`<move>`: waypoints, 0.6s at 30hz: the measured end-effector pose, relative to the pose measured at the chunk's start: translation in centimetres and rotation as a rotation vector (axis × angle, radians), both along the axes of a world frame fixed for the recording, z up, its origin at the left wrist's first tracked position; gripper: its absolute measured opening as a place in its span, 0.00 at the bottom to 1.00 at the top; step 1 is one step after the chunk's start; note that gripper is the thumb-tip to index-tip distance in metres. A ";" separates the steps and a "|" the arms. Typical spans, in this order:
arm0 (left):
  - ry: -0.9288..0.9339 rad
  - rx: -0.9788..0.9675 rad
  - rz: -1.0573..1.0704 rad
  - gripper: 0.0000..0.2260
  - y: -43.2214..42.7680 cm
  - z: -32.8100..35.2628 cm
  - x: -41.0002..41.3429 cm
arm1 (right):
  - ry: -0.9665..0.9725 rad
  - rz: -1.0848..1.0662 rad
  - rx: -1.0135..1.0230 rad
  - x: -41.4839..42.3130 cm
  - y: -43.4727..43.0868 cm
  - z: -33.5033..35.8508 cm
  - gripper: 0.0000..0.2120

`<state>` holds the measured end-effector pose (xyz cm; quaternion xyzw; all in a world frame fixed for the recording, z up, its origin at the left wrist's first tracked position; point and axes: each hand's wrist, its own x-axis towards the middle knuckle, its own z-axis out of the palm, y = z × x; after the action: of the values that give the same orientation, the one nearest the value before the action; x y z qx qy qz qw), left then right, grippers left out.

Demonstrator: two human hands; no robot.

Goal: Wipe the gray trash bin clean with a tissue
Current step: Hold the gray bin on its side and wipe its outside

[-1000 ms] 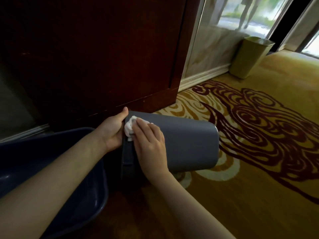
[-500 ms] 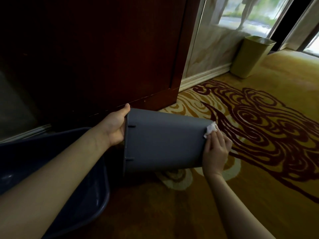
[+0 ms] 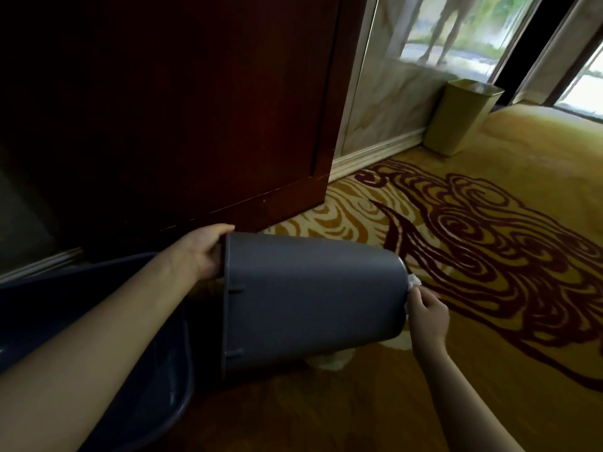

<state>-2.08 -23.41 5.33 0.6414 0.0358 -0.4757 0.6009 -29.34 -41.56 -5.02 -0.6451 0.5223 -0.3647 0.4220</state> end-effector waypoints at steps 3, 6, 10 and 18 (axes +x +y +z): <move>-0.066 0.061 -0.009 0.09 -0.8 0.3 -0.9 | -0.004 0.008 0.007 -1.0 -0.3 0.1 0.15; -0.089 0.012 0.029 0.10 -1.0 0.1 -2.0 | -0.019 -0.079 -0.097 -0.6 -0.6 1.6 0.14; -0.167 -0.143 0.080 0.09 -0.6 -0.7 -3.2 | 0.039 -0.010 -0.337 2.8 0.5 5.0 0.09; -0.235 -0.310 0.081 0.09 1.3 -3.6 -2.0 | 0.162 0.485 -0.481 13.7 11.9 5.6 0.07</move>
<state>-4.07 -22.15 1.68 0.5901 -0.0824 -0.3727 0.7114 -15.62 -29.62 0.59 -0.8580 0.2849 -0.3142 0.2896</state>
